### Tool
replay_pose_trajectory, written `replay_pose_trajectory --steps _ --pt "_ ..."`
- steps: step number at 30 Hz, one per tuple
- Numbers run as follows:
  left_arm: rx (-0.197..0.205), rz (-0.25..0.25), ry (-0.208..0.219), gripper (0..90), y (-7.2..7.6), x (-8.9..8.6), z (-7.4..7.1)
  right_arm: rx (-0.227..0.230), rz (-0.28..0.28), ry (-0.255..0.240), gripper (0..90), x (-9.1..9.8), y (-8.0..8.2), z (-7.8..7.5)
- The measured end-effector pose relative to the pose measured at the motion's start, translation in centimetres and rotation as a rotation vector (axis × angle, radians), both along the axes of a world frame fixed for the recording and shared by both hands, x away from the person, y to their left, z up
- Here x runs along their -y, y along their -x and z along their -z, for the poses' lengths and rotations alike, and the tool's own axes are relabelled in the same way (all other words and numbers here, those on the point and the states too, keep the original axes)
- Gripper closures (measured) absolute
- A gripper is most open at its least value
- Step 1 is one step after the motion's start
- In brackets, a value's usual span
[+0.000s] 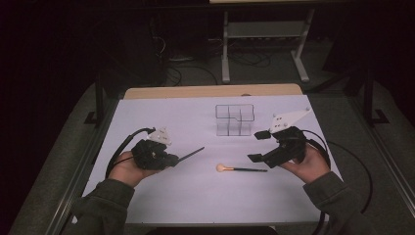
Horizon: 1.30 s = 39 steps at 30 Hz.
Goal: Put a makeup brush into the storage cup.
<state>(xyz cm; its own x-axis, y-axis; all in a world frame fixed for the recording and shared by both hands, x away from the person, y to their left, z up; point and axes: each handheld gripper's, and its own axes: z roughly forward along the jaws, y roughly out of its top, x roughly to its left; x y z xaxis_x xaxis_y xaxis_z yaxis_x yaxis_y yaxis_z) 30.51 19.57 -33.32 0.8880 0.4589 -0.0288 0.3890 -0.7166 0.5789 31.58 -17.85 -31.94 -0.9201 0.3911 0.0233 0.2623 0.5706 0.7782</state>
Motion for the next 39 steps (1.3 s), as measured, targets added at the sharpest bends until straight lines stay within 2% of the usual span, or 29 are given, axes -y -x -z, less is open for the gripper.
replay_pose_trajectory --steps 9,12,17,20,27,32,34,35,36,37,39 --pt "0.023 0.073 0.000 83.5 0.1 1.7 -0.4 -0.015 -0.070 0.024 27.2 -1.5 -0.7 -1.1" --pt "0.025 0.096 -0.011 83.5 0.1 2.3 -0.5 -0.011 -0.092 0.044 28.5 -2.0 -0.9 -1.3" --pt "0.033 0.116 -0.004 83.5 0.2 3.1 -0.7 -0.014 -0.137 0.077 30.0 -3.2 -1.2 -1.7" --pt "0.042 0.130 0.000 83.5 0.2 3.3 -0.8 -0.005 -0.172 0.094 30.5 -3.9 -1.6 -1.6" --pt "0.063 0.168 -0.009 83.5 0.4 4.1 -1.2 -0.017 -0.217 0.115 32.8 -5.2 -2.1 -1.6" --pt "0.064 0.187 -0.015 83.5 0.5 4.6 -1.2 -0.013 -0.251 0.138 34.1 -6.1 -2.2 -1.6" --pt "0.065 0.189 -0.006 83.5 0.6 4.9 -1.2 -0.016 -0.267 0.140 35.1 -6.4 -2.2 -1.6" --pt "0.068 0.208 -0.020 83.5 0.6 5.0 -1.3 -0.021 -0.271 0.143 35.7 -6.6 -2.2 -1.5" --pt "0.069 0.200 -0.007 83.5 0.7 5.2 -1.2 -0.021 -0.278 0.148 36.0 -6.8 -2.2 -1.5" --pt "0.070 0.216 -0.025 83.5 0.7 5.2 -1.4 -0.026 -0.283 0.150 36.6 -6.9 -2.2 -1.4" --pt "0.072 0.221 -0.017 83.5 0.9 5.5 -1.4 -0.038 -0.294 0.156 38.5 -7.3 -2.2 -1.4"
